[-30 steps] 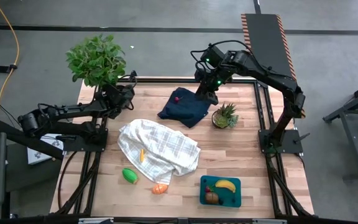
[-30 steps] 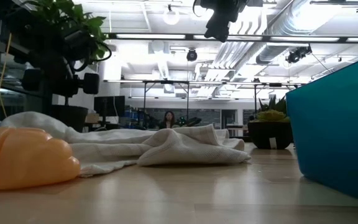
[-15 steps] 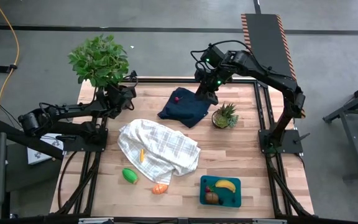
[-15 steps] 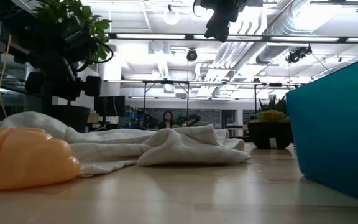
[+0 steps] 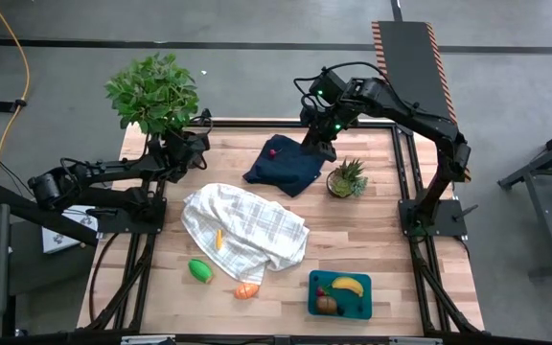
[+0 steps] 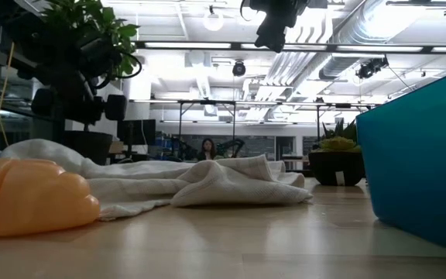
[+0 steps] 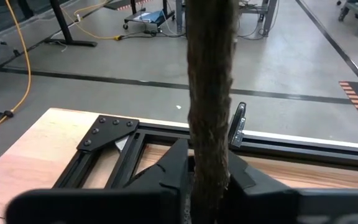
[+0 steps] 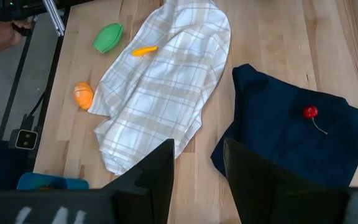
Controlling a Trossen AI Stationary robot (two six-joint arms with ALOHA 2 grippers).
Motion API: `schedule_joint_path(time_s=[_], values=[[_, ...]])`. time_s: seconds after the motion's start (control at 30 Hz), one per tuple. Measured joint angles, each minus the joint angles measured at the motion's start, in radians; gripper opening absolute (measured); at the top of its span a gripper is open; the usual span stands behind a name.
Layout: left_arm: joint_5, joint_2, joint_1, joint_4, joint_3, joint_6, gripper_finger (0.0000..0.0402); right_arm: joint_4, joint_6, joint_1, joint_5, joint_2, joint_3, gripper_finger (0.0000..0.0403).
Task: Pick and placing Produce into tupperware
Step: Move the left plant pot to the top left of the table
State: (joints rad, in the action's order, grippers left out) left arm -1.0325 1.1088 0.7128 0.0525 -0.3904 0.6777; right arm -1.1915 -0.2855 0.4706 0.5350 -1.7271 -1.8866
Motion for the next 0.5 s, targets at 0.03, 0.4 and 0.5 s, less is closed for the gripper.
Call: schedule_joint_path(time_s=[0.03,0.4,0.5], values=[[0.001,0.000,0.000,0.000,0.000,0.000,0.0055,0.000,0.000,0.000,0.000,0.000,0.000,0.0129],[0.007,0.000,0.000,-0.004,-0.001,0.008,0.0173,0.000,0.000,0.000,0.000,0.000,0.000,0.0129],[0.020,-0.001,0.000,-0.008,-0.001,0.011,0.0188,0.000,0.000,0.000,0.000,0.000,0.000,0.0129]])
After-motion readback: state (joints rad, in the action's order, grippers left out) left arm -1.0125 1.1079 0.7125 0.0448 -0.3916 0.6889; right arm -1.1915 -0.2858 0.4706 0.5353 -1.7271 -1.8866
